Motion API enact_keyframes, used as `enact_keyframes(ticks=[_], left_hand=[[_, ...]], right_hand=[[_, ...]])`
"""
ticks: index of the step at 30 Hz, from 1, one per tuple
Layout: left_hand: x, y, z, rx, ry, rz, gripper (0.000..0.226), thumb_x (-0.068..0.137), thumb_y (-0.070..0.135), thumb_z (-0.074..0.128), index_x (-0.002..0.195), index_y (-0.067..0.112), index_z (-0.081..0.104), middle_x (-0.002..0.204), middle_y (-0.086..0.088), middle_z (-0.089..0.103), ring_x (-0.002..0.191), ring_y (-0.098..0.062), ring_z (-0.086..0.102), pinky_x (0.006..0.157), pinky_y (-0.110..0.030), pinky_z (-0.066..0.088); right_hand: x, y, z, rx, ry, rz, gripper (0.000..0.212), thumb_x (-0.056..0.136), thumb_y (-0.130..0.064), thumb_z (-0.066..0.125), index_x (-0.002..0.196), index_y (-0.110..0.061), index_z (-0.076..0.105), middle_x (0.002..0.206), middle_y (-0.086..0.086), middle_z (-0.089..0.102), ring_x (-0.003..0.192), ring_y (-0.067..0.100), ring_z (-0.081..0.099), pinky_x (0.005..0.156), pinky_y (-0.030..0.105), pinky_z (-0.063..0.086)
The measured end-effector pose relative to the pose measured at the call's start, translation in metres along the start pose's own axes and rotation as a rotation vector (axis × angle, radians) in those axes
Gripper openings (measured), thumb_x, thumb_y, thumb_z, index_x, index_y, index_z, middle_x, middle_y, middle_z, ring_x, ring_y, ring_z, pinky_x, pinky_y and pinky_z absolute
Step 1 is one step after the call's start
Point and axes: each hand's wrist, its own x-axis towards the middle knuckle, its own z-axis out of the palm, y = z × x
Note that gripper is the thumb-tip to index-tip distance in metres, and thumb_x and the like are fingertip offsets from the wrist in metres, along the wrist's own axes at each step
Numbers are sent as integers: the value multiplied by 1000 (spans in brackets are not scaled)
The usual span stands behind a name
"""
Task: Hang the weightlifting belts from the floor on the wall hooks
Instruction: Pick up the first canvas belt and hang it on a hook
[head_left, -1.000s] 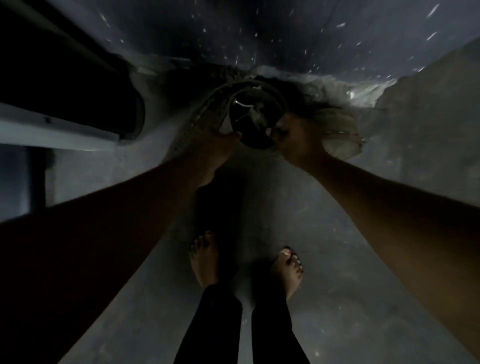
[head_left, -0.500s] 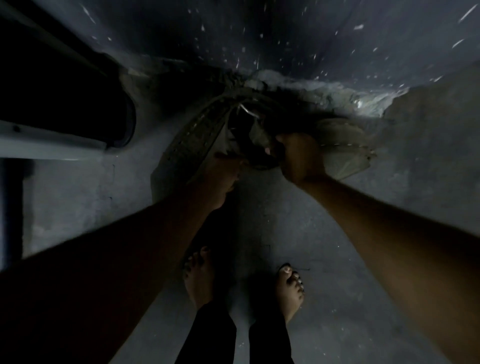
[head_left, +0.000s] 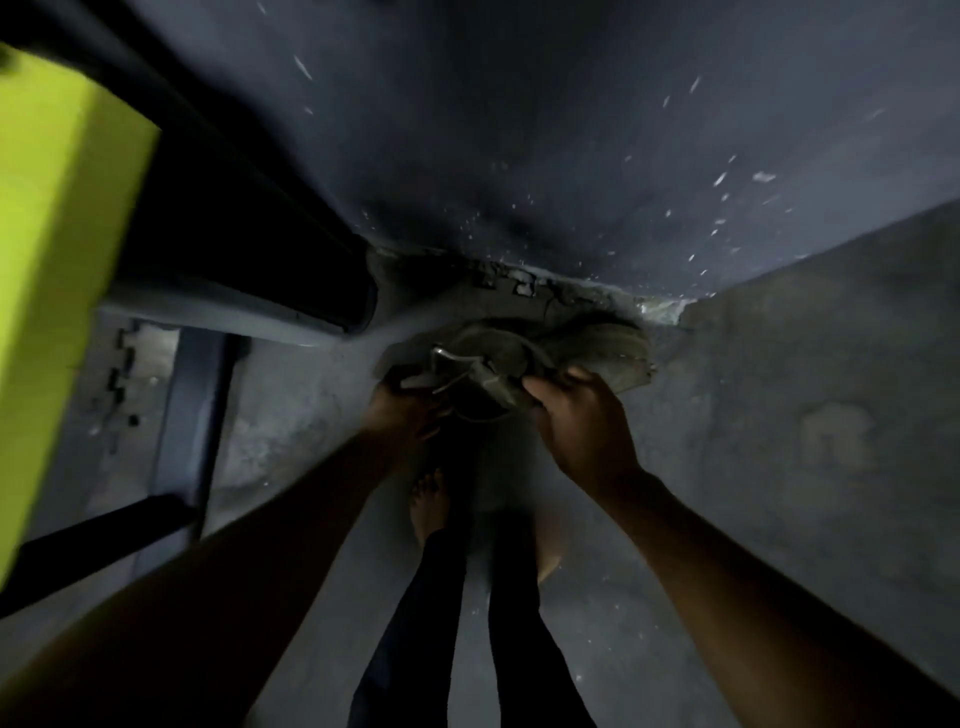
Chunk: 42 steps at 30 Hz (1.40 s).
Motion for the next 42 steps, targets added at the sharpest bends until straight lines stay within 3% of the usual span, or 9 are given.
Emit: enact_keyframes(ticks=[5,9,13,17,28,32,35,38,42], left_hand=[[-124,57,-11,-74,-39,143,36,95,-8,51,120,19,57,110,-13,70,92,-25,70,73,-31,53],[-206,80,-23,-133,3,210,25,92,1,60,99,24,58,111,-14,68,100,-29,68,89,-43,50],[-279,98,-37,-87,38,350,21,92,9,68,83,23,55,91,-11,65,86,-27,64,75,-37,46],[-340,120,-61,-101,40,488,20,94,8,67,77,15,59,67,-3,64,61,-16,61,60,-26,53],[-540,201,-132,-252,-213,936,3,90,14,71,88,13,71,77,-7,67,70,-18,61,69,-27,48],[-597,224,-138,-69,-233,1043,14,95,32,68,104,22,72,105,-1,75,99,-12,70,79,-29,49],[-641,241,-135,-109,-354,1097,25,103,23,56,123,12,65,111,-3,76,96,-13,74,72,-27,58],[-676,256,-133,-143,-386,1191,27,104,17,53,127,6,62,112,-8,77,94,-21,75,77,-37,62],[-712,272,-133,-122,-361,1296,24,104,18,55,124,8,64,106,-8,78,86,-19,77,61,-28,59]], right_hand=[[-13,-71,-98,-21,-38,29,27,85,-15,78,112,-17,77,93,11,80,76,36,76,61,36,57],[-33,-105,-161,159,-110,129,8,97,-23,67,103,-20,71,83,7,77,78,27,77,66,35,58],[-50,-147,-224,310,-107,126,13,98,-25,69,89,-18,67,70,-2,73,58,-2,69,65,28,54],[-70,-200,-287,398,-115,97,20,99,-25,71,80,-21,64,68,6,73,53,-4,65,63,24,52],[-99,-352,-433,871,270,38,12,99,-11,69,96,-20,77,57,-5,67,40,7,51,46,20,43],[-112,-406,-494,978,370,-94,17,103,-9,63,114,-4,76,78,8,74,52,12,51,49,20,39],[-122,-433,-527,1033,382,-180,21,102,-2,61,119,4,73,82,-1,81,63,1,70,60,13,53],[-127,-447,-552,1062,421,-223,20,100,-8,66,117,-2,77,106,13,82,98,23,78,86,32,63],[-136,-463,-586,1027,490,-261,21,100,-9,67,117,-1,77,109,12,81,100,19,78,85,25,62]])
